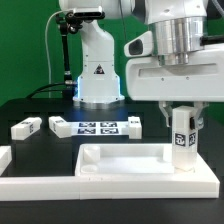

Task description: Assemble desk

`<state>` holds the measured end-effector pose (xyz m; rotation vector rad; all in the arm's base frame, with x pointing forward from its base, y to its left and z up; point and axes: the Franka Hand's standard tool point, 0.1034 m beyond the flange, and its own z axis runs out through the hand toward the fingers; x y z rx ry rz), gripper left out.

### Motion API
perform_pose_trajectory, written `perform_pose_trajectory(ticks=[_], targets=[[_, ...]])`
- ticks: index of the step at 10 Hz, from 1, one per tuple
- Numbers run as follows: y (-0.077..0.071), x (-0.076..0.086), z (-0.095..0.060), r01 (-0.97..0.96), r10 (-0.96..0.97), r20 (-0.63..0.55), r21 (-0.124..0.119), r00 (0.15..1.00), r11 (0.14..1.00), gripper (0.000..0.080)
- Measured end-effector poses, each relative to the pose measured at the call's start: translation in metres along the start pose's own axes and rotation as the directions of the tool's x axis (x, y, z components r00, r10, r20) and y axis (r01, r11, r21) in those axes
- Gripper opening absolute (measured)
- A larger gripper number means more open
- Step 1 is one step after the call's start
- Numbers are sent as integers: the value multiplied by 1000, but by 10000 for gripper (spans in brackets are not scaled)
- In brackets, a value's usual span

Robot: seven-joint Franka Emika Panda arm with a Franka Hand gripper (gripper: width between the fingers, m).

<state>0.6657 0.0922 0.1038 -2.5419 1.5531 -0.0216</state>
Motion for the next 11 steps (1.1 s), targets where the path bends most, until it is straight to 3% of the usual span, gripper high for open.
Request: perform_pose_trajectory(ticks=[2, 4, 5, 6, 7, 8, 11], targets=[[3, 3, 0, -208, 206, 57, 35, 977, 977, 303], [3, 2, 0, -231, 229, 59, 33, 972, 972, 303], [3, 2, 1, -213, 211, 59, 33, 976, 977, 400], [3, 1, 1, -193, 191, 58, 34, 980, 981, 575], [3, 0, 1, 45, -46, 33, 33, 998, 998, 575], [3, -2, 1, 214, -215, 31, 30, 976, 976, 634], [4, -1, 1, 421, -422, 19, 31, 907, 907, 649]])
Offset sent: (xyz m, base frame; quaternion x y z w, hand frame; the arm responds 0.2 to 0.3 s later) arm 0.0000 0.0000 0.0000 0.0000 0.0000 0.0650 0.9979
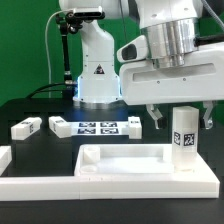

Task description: Assemble desk

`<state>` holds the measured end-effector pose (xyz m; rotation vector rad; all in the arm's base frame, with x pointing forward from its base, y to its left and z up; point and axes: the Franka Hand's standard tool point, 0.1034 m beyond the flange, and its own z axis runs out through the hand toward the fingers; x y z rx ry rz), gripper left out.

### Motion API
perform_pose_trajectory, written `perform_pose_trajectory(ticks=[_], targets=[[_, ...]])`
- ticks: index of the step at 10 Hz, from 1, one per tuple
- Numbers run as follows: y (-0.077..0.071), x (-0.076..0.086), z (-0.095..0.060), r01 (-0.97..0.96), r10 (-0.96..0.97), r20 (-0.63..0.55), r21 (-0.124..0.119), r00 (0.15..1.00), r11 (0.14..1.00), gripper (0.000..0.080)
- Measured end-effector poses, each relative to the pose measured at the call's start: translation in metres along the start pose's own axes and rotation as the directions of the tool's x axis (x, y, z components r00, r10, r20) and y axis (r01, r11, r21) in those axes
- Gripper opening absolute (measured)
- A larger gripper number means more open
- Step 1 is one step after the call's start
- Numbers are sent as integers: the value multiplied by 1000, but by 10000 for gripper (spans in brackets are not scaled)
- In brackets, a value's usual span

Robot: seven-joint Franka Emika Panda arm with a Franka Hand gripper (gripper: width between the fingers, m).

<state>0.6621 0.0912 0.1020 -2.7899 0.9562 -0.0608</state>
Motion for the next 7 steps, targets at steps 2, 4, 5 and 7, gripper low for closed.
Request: perform_pose_trajectory(ticks=[2, 4, 5, 7], targets=[[-13, -6, -2, 426, -427, -27, -53, 904, 903, 649], [-24, -15, -4, 666, -668, -19, -69, 744, 743, 649], [-23, -15, -3, 601, -603, -24, -61, 797, 797, 649], [-22, -14, -3, 562, -564, -27, -61, 825, 825, 538]])
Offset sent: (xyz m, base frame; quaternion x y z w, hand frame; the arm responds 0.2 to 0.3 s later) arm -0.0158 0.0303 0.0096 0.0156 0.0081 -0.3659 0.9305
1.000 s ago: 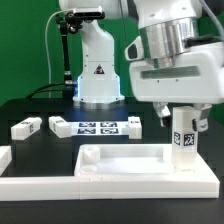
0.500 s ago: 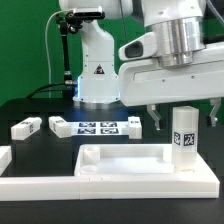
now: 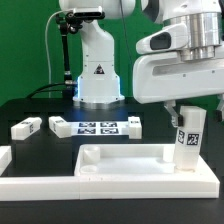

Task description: Assemble desk

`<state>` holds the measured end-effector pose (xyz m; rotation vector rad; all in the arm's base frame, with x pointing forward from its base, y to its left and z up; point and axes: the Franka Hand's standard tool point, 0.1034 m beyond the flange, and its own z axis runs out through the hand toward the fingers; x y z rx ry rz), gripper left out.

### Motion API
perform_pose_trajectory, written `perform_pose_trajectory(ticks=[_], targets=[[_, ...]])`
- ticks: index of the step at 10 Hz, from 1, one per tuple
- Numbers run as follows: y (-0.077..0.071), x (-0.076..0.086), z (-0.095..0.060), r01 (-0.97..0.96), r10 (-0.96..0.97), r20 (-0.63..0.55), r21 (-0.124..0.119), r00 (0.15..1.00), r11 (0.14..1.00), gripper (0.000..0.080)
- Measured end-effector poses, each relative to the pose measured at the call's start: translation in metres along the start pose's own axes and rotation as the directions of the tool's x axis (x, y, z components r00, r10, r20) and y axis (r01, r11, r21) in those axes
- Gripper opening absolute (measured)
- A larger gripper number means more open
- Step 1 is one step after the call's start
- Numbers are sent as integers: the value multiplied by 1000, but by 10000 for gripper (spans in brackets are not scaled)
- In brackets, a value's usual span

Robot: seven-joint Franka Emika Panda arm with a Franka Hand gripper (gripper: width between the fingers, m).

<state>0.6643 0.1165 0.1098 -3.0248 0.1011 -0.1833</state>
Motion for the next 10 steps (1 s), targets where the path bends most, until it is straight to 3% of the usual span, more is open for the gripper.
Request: perform_pose_trajectory(ticks=[1, 2, 5, 8, 9, 10], targets=[[4, 1, 0, -85, 85, -1, -7, 996, 996, 398], [8, 2, 0, -147, 147, -4, -11, 989, 989, 329], [25, 3, 2, -403, 402, -20, -16, 915, 915, 297], [28, 1, 2, -794, 794, 12, -7, 607, 607, 296], [30, 2, 2, -885, 883, 67, -2, 465, 466, 297], [34, 2, 2, -925, 919, 104, 6, 379, 381, 297]])
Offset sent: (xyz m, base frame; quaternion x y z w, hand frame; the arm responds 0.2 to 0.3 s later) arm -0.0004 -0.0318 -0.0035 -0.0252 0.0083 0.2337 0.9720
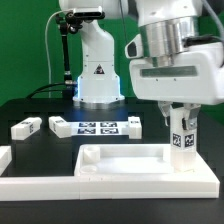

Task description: Assemble desk

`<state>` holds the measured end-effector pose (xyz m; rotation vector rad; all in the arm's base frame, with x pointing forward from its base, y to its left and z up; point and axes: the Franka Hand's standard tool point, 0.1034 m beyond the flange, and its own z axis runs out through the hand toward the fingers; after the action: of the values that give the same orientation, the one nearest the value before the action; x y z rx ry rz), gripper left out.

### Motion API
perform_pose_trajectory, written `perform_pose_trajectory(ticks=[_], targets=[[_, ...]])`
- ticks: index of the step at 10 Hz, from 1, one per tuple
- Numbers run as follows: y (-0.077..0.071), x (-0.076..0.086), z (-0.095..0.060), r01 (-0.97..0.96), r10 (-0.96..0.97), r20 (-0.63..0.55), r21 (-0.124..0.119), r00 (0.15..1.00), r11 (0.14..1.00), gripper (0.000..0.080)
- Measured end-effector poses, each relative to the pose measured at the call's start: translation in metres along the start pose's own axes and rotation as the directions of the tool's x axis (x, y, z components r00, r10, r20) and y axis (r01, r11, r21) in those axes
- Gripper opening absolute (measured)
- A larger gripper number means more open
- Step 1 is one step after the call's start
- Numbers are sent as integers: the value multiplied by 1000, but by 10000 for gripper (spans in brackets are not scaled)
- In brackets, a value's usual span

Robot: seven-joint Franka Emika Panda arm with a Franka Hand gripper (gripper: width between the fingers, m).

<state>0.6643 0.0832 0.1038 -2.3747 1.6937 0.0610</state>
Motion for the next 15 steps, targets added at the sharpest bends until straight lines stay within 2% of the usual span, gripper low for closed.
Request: perform_pose_trajectory(ticks=[1, 2, 3, 4, 5, 6, 7, 9, 10, 11, 12, 13, 14, 15], targets=[[2, 1, 0, -70, 70, 7, -3, 998, 998, 298], [2, -2, 1, -89, 89, 12, -13, 996, 996, 298], [2, -2, 1, -86, 86, 11, -12, 996, 996, 298], [2, -3, 1, -38, 38, 12, -12, 999, 999, 381], [1, -11, 2, 193, -194, -25, -45, 981, 980, 517], [1, -16, 3, 422, -424, -19, -59, 906, 905, 517], [2, -16, 5, 575, -576, -4, -62, 817, 816, 622], [2, -15, 5, 631, -632, -1, -64, 775, 774, 641], [2, -12, 4, 746, -747, 1, -70, 664, 663, 648], [1, -4, 1, 892, -896, -12, -88, 444, 444, 649], [-2, -1, -4, 956, -961, 4, -110, 275, 273, 649], [-6, -1, -8, 990, -997, 38, -124, 73, 68, 649], [-8, -5, -9, 993, -999, 43, -121, 10, 5, 649], [-8, -4, -8, 991, -998, 40, -124, 52, 47, 649]])
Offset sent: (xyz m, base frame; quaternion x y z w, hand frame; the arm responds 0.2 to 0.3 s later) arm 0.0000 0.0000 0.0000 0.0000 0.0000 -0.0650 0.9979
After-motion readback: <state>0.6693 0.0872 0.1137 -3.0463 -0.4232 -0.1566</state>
